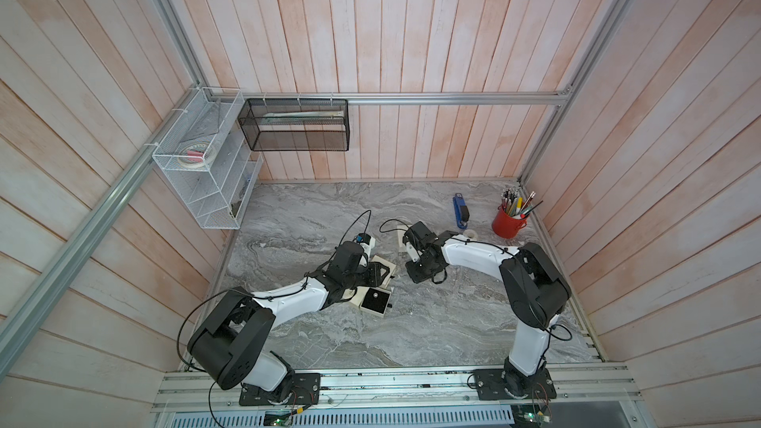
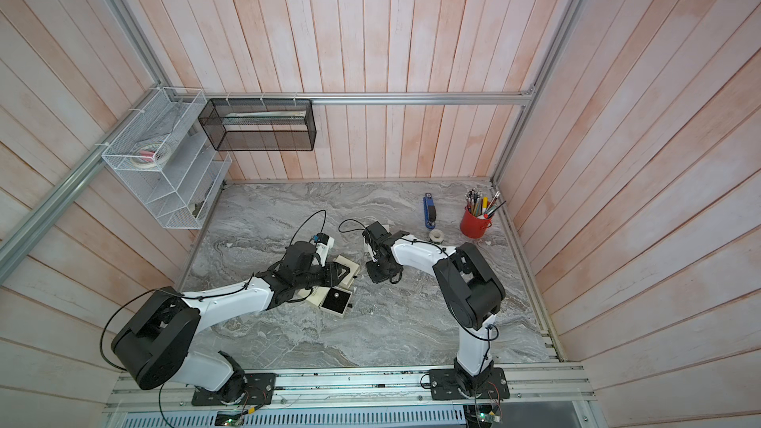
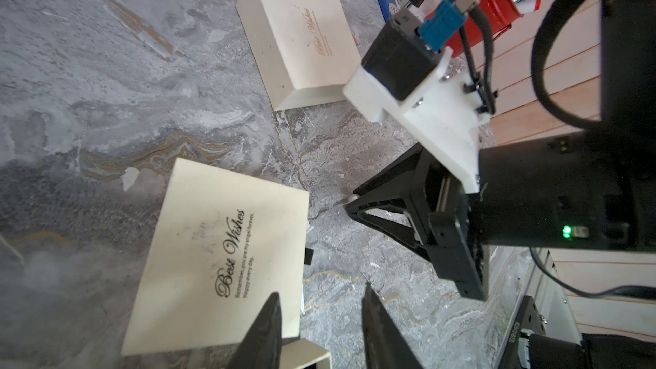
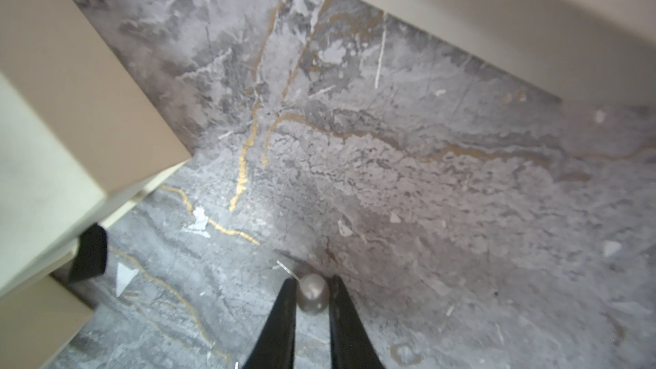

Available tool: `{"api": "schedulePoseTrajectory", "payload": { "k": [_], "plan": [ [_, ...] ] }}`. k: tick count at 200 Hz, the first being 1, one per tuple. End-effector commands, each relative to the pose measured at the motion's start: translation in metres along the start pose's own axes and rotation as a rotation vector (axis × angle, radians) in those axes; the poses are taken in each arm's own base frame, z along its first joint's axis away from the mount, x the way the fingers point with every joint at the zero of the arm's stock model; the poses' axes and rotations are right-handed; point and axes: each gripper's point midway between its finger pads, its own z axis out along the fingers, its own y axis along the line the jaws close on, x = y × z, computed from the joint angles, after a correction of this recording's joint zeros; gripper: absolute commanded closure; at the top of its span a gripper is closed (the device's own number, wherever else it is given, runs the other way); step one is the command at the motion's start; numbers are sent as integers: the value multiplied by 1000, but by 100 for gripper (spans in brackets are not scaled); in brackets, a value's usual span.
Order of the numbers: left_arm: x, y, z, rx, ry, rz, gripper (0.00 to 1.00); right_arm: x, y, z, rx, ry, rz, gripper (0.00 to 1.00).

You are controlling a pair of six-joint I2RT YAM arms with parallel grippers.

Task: Place the earrings into the drawer-style jewelry box
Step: Pick up the earring from the center of the board.

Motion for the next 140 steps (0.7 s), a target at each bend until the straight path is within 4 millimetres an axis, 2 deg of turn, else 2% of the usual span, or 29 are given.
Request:
{"api": "schedulePoseTrajectory", "payload": {
  "k": [1,98,140],
  "plan": [
    [-2,2,-5,-4,-15,15,61,19,2,22,-8,90,-12,81],
    [-4,2,-5,-4,-16,15,61,20,3,25,-9,93,-15,83],
    [-6,4,-7,-9,-23,7,61,16,4,19,-19,62,-18,85]
  ]
}}
